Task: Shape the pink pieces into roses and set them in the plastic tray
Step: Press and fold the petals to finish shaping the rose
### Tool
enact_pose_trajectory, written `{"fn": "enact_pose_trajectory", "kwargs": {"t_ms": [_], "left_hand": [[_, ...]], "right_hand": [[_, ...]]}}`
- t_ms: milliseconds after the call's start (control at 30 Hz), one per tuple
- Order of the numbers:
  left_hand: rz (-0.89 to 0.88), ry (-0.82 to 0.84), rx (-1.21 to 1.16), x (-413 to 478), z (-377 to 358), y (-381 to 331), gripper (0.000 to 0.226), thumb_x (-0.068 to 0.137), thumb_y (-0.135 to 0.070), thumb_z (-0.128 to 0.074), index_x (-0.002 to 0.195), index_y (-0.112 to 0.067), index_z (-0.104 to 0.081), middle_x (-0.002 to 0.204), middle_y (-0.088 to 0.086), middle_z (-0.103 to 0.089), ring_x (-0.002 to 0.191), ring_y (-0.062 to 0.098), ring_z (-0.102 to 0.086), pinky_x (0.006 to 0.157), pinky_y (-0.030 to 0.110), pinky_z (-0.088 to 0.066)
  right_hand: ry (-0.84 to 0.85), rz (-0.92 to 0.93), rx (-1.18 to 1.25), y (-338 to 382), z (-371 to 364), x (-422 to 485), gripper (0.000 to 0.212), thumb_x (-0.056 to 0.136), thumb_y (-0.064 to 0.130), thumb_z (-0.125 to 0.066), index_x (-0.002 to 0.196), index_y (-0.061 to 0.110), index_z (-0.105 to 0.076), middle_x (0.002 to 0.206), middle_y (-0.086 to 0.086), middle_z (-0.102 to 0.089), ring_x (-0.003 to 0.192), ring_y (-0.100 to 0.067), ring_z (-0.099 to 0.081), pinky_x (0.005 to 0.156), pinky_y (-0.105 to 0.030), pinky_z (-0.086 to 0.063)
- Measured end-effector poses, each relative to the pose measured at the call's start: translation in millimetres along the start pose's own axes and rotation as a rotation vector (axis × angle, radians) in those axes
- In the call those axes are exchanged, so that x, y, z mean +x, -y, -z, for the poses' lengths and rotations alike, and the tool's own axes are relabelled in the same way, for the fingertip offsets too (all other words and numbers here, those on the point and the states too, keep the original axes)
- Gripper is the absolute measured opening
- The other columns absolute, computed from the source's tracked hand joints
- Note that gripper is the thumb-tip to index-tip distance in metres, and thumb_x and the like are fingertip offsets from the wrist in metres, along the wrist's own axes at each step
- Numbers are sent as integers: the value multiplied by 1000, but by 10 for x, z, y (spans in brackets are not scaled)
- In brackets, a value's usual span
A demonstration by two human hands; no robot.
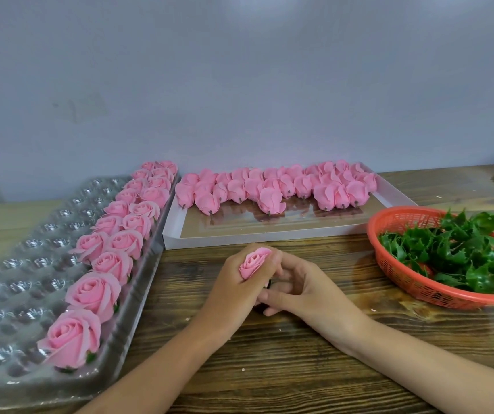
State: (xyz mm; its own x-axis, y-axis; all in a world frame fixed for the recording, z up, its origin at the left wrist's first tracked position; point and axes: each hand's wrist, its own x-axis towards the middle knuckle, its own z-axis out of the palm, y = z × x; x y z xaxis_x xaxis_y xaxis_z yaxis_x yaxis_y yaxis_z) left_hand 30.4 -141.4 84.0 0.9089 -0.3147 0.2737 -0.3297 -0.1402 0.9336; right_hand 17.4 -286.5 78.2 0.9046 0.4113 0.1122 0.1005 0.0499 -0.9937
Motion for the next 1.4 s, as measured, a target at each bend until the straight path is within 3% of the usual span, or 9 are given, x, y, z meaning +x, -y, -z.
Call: {"fn": "enact_pose_trajectory", "kwargs": {"t_ms": [233, 433, 633, 800, 900, 1000, 1100, 1200, 1400], "left_hand": [[45, 27, -161, 13, 39, -12, 29, 66, -45, -75, 91, -31, -67, 106, -5, -69, 91, 12, -67, 72, 23, -56], [59, -16, -126, 37, 60, 55, 52, 63, -34, -81, 111, -28, -62, 112, -10, -67, 97, 11, -66, 77, 24, -54], [56, 14, -8, 36, 50, 33, 28, 80, -13, -73, 104, -27, -71, 98, -8, -73, 93, 6, -68, 76, 16, -52], [67, -135, -68, 21, 51, 21, 16, 83, -16, -70, 98, -23, -74, 89, -4, -75, 86, 8, -70, 71, 15, -53], [88, -204, -97, 27, 78, 14, 5, 83, -17, -71, 84, -13, -75, 73, 2, -73, 70, 10, -69, 60, 19, -53], [51, -170, 46, 33, 66, 52, 24, 79, -26, -74, 71, -5, -66, 52, 0, -59, 50, 8, -54, 52, 17, -45], [6, -53, 165, 38, 25, 46, 23, 76, -24, -77, 69, -8, -63, 62, 5, -61, 57, 14, -55, 56, 18, -43], [-6, 79, 239, 39, 16, 43, 24, 74, -17, -76, 60, -29, -60, 60, -7, -62, 56, 4, -56, 55, 12, -42], [-10, 146, 220, 18, 27, -1, 28, 77, -19, -76, 59, -20, -54, 55, -8, -53, 55, 3, -50, 54, 14, -39]], "right_hand": [[-4, 9, -20, -4, 14, -2, 24, 91, 9, -65, 115, 15, -65, 87, 5, -72, 82, -9, -68, 70, -21, -56], [-9, 76, -119, -24, 16, -3, 26, 95, 4, -61, 120, 10, -66, 103, -11, -69, 83, -7, -64, 70, -23, -55], [-53, 110, -177, -52, -4, -10, 35, 88, -4, -68, 117, 14, -66, 113, 7, -69, 89, -11, -69, 73, -25, -56], [-164, 149, -213, -63, -34, -26, 41, 85, -12, -66, 115, 12, -51, 110, 9, -68, 96, -12, -70, 84, -35, -57], [-329, 207, -316, -48, 18, -12, 37, 88, -6, -64, 111, 21, -51, 106, 14, -63, 98, -7, -63, 79, -28, -51], [-399, 326, -301, -23, 94, 1, 35, 91, -3, -64, 111, 24, -54, 112, 6, -60, 104, -9, -58, 82, -17, -44], [-325, 446, -316, -2, 101, -14, 22, 93, 13, -65, 111, 26, -60, 116, 7, -61, 117, -17, -56, 92, -25, -46], [-196, 482, -338, 15, 53, -37, 12, 92, 27, -64, 104, 24, -67, 123, 9, -58, 126, -22, -52, 103, -31, -44], [-84, 403, -318, 45, 29, -58, 7, 90, 20, -68, 96, 20, -71, 127, 8, -57, 133, -19, -48, 108, -24, -37]]}}
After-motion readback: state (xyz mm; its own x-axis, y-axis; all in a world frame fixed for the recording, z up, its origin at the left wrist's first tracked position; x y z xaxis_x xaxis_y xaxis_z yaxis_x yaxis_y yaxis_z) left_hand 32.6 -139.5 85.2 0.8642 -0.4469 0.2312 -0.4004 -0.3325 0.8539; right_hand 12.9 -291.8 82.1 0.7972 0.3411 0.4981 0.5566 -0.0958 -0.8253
